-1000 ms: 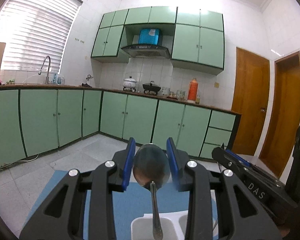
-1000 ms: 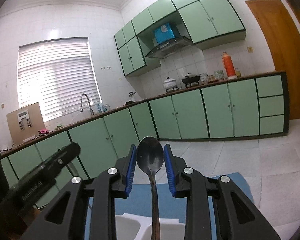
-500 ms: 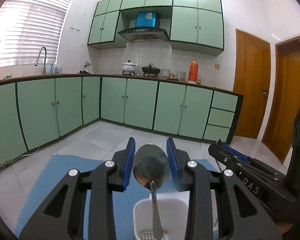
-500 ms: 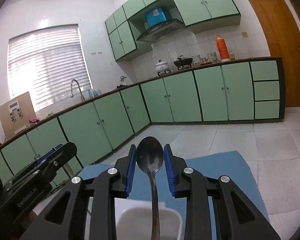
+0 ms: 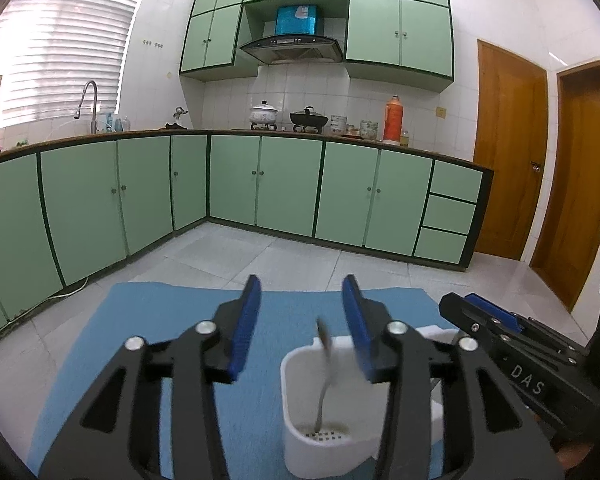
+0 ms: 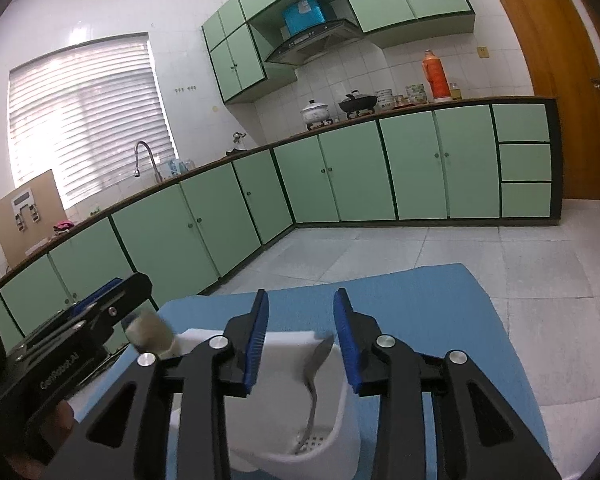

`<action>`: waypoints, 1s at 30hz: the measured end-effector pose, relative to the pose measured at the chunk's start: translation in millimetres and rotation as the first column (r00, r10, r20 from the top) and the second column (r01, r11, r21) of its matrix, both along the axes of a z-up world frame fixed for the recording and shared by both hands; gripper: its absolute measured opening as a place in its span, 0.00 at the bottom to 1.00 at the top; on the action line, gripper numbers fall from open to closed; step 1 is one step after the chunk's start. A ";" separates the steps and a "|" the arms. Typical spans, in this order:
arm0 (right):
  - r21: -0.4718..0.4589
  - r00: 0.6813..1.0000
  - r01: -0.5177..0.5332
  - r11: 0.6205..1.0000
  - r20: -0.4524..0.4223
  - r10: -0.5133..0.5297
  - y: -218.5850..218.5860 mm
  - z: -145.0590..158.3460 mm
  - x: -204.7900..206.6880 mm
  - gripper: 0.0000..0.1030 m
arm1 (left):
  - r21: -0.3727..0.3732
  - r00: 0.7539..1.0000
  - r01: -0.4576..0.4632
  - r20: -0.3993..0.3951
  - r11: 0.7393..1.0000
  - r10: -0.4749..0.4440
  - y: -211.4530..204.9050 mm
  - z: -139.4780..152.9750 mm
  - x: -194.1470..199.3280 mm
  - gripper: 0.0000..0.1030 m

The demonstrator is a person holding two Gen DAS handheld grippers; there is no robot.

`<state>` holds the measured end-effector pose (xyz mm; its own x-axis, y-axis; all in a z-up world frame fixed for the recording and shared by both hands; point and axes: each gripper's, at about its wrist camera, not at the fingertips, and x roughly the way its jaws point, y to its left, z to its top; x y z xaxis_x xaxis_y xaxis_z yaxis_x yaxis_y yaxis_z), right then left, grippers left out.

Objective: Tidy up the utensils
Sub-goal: 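Open both tools to release the spoons and withdraw, then grasp the black plastic spoon with the left tool while the right grasps a silver spoon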

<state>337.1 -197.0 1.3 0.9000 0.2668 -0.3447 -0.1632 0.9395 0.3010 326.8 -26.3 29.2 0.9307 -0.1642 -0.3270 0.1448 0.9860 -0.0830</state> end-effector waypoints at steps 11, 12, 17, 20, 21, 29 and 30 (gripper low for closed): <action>-0.056 0.999 0.045 0.997 0.014 -0.044 -7.2 12.8 -44.7 0.50 | 0.011 0.999 -0.026 0.024 1.000 0.026 13.1 8.7 -43.4 0.78; -0.068 0.999 0.051 0.996 0.015 -0.050 -9.8 13.1 -53.2 0.51 | 0.013 0.999 -0.029 0.023 0.999 0.029 15.7 9.0 -49.3 0.81; -0.095 0.997 0.076 0.993 -0.007 -0.077 -22.2 6.9 -86.5 0.62 | 0.020 0.998 -0.041 -0.045 0.999 0.042 31.4 -0.2 -77.4 0.88; -0.129 0.996 0.080 0.988 -0.037 -0.086 -27.2 -2.8 -105.7 0.64 | 0.031 0.993 -0.038 -0.109 0.999 0.041 37.1 -12.4 -91.7 0.89; -0.138 0.995 0.081 0.987 -0.053 -0.089 -29.2 -8.0 -113.1 0.64 | 0.038 0.990 -0.034 -0.133 0.999 0.039 38.2 -17.8 -96.2 0.89; -0.128 0.983 0.087 0.988 -0.150 -0.106 -43.0 -40.7 -145.0 0.64 | 0.100 0.937 0.000 -0.347 0.995 0.035 33.1 -71.2 -125.4 0.89; -0.133 0.982 0.085 0.987 -0.156 -0.106 -42.9 -43.6 -148.4 0.64 | 0.109 0.930 0.005 -0.366 0.994 0.036 31.9 -77.4 -126.7 0.89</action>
